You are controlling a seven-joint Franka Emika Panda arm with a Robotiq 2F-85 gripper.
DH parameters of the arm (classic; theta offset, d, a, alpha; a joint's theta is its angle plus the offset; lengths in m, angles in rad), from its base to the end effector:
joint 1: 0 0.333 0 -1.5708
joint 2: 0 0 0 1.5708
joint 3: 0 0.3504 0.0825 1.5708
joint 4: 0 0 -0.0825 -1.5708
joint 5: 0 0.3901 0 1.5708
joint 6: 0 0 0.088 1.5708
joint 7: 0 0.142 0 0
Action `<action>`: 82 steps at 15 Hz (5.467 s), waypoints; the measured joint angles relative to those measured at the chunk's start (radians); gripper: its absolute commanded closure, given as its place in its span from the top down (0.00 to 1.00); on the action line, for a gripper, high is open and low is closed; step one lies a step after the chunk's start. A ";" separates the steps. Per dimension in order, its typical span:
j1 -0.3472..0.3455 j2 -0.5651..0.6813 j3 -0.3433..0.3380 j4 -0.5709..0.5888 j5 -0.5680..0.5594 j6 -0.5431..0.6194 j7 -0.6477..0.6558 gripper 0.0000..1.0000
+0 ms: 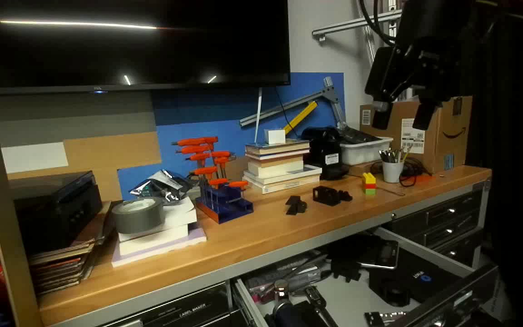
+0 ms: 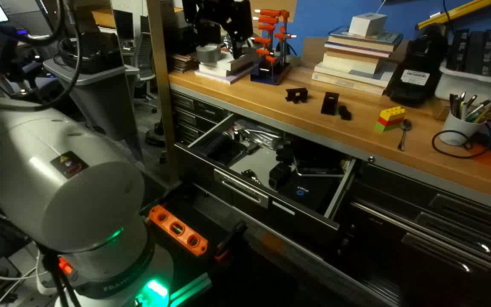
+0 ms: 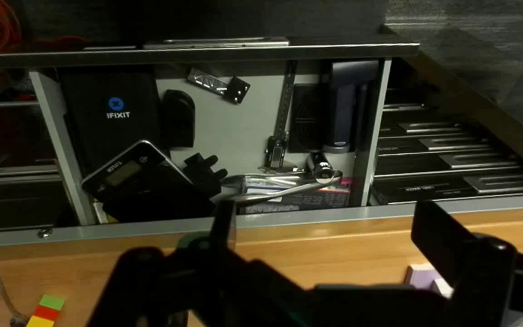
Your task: Put the three black objects in the open drawer then close the drawer
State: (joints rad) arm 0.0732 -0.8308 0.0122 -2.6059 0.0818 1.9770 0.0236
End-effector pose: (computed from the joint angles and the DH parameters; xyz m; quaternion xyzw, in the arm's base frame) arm 0.3086 0.0346 0.5106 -0.9942 -0.0169 -0.0988 0.0398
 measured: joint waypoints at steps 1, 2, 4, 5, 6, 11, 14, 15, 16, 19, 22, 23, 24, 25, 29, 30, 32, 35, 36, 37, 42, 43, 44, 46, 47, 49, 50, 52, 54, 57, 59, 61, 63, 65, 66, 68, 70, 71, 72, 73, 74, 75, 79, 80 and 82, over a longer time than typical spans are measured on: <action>0.000 -0.001 0.000 0.008 0.000 0.001 0.000 1.00; 0.000 -0.003 0.000 0.015 0.000 0.001 0.000 1.00; 0.000 -0.009 0.000 0.021 0.000 0.001 0.000 1.00; 0.000 -0.009 0.000 0.022 0.000 0.001 0.000 1.00; 0.000 -0.009 0.000 0.022 0.000 0.001 0.000 1.00; -0.011 0.005 0.005 0.007 -0.003 0.023 0.010 1.00; -0.047 0.060 0.033 -0.001 -0.021 0.124 0.080 1.00; -0.066 0.091 0.048 -0.001 -0.027 0.173 0.119 1.00; -0.088 0.129 0.064 0.002 -0.036 0.223 0.164 1.00; -0.161 0.278 0.125 0.038 -0.084 0.355 0.331 1.00; -0.235 0.451 0.194 0.130 -0.177 0.421 0.545 1.00; -0.260 0.507 0.215 0.172 -0.212 0.424 0.622 1.00; -0.285 0.562 0.235 0.217 -0.249 0.424 0.697 1.00; -0.307 0.619 0.251 0.268 -0.289 0.420 0.774 1.00; -0.300 0.822 0.208 0.483 -0.420 0.340 1.035 1.00; -0.279 0.867 0.175 0.534 -0.423 0.316 1.076 1.00; -0.236 0.949 0.107 0.624 -0.423 0.275 1.153 1.00; -0.184 1.054 0.022 0.737 -0.395 0.218 1.253 1.00; -0.171 1.084 0.000 0.767 -0.369 0.203 1.278 1.00; -0.161 1.111 -0.021 0.795 -0.343 0.198 1.301 1.00; -0.151 1.197 -0.086 0.873 -0.205 0.196 1.349 1.00; -0.153 1.208 -0.096 0.880 -0.174 0.196 1.349 1.00; -0.154 1.216 -0.105 0.886 -0.150 0.195 1.349 1.00; -0.157 1.234 -0.120 0.896 -0.114 0.195 1.349 1.00; -0.158 1.244 -0.125 0.899 -0.099 0.195 1.348 1.00; -0.162 1.269 -0.129 0.906 -0.073 0.197 1.346 1.00; -0.163 1.285 -0.129 0.912 -0.062 0.198 1.343 1.00; -0.164 1.317 -0.129 0.929 -0.054 0.207 1.339 1.00; -0.164 1.350 -0.129 0.953 -0.053 0.213 1.333 1.00; -0.168 1.399 -0.133 0.999 -0.052 0.220 1.327 1.00; -0.173 1.424 -0.136 1.028 -0.052 0.227 1.323 1.00; -0.179 1.443 -0.137 1.050 -0.052 0.231 1.317 1.00; -0.183 1.457 -0.137 1.068 -0.051 0.231 1.309 1.00; -0.182 1.460 -0.137 1.080 -0.048 0.231 1.304 0.74; -0.181 1.460 -0.137 1.085 -0.047 0.231 1.298 0.68; -0.179 1.460 -0.137 1.093 -0.043 0.231 1.287 0.50; -0.179 1.460 -0.137 1.095 -0.034 0.231 1.277 0.35; -0.179 1.460 -0.137 1.095 -0.032 0.231 1.273 0.28; -0.179 1.460 -0.137 1.095 -0.030 0.231 1.269 0.21; -0.179 1.461 -0.137 1.095 -0.029 0.231 1.265 0.19; -0.179 1.461 -0.137 1.095 -0.029 0.231 1.262 0.18; -0.179 1.461 -0.137 1.096 -0.029 0.231 1.258 0.22; -0.178 1.461 -0.137 1.096 -0.029 0.231 1.244 0.22; -0.178 1.461 -0.137 1.096 -0.029 0.231 1.238 0.22; -0.177 1.458 -0.137 1.090 -0.029 0.231 1.217 0.22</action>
State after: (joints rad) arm -0.1036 0.6269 -0.1247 -1.5157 0.0531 2.2080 1.2406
